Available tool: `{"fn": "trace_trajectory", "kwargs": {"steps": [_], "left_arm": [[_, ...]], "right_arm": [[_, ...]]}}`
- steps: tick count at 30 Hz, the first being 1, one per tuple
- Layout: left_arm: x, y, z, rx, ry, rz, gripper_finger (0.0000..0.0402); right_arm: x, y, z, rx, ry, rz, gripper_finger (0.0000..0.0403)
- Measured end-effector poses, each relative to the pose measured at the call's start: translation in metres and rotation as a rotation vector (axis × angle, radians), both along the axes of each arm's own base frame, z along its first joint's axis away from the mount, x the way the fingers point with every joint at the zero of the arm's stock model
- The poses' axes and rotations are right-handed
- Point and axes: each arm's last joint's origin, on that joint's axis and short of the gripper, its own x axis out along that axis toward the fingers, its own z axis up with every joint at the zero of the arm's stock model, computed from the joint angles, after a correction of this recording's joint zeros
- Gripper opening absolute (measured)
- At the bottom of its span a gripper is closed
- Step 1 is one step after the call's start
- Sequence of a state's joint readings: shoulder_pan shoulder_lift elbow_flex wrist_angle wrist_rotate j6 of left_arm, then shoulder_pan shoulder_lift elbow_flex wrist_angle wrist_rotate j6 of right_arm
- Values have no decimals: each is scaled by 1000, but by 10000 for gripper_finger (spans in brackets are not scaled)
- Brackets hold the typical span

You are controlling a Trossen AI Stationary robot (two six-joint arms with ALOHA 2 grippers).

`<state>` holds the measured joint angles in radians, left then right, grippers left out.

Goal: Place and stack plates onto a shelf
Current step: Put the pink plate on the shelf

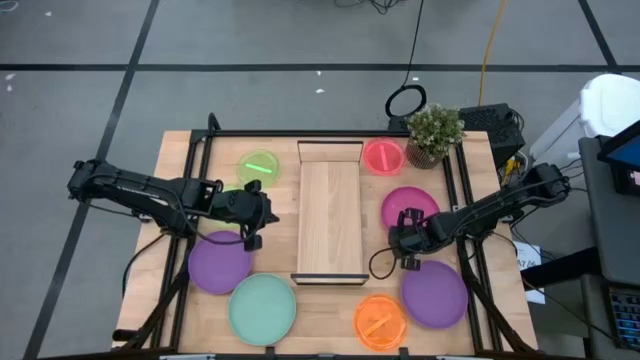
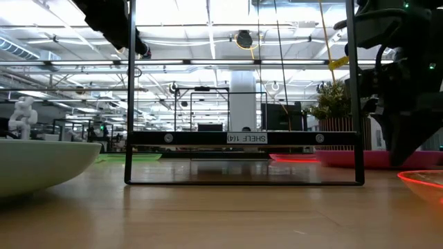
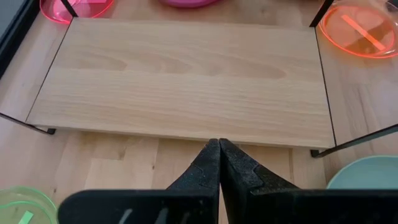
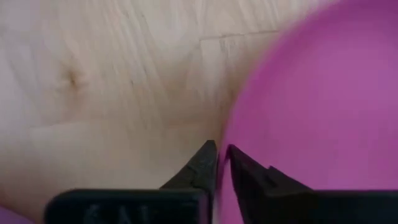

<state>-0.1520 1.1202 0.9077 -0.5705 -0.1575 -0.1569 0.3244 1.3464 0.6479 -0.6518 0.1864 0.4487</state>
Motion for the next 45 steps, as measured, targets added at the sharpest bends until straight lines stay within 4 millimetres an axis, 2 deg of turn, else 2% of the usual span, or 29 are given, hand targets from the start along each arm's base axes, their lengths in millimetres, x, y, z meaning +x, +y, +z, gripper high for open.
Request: {"fn": "trace_trajectory", "kwargs": {"steps": [2, 6, 11, 18, 27, 31, 38, 45], "left_arm": [[0, 0, 0, -3, 0, 3, 4], [0, 0, 0, -9, -1, 8, 4], [0, 0, 0, -21, -1, 21, 4], [2, 0, 3, -27, -37, 22, 4], [3, -1, 3, -32, -46, 24, 4], [3, -1, 3, -31, -45, 23, 4], [3, 0, 3, -29, -45, 23, 4], [3, 0, 3, -28, -51, 22, 4]], "right_arm": [[0, 0, 1, -4, -4, 13, 8], [0, 0, 3, 8, -15, 18, 14], [-2, 1, 19, 54, -46, -1, 5], [7, 11, 71, 143, -89, -64, 2], [8, 24, 145, 31, -128, -28, 1], [12, 27, 166, 9, -119, 28, 1], [35, 36, 182, -57, -82, 253, 1], [57, 36, 190, -107, -67, 386, 0]]}}
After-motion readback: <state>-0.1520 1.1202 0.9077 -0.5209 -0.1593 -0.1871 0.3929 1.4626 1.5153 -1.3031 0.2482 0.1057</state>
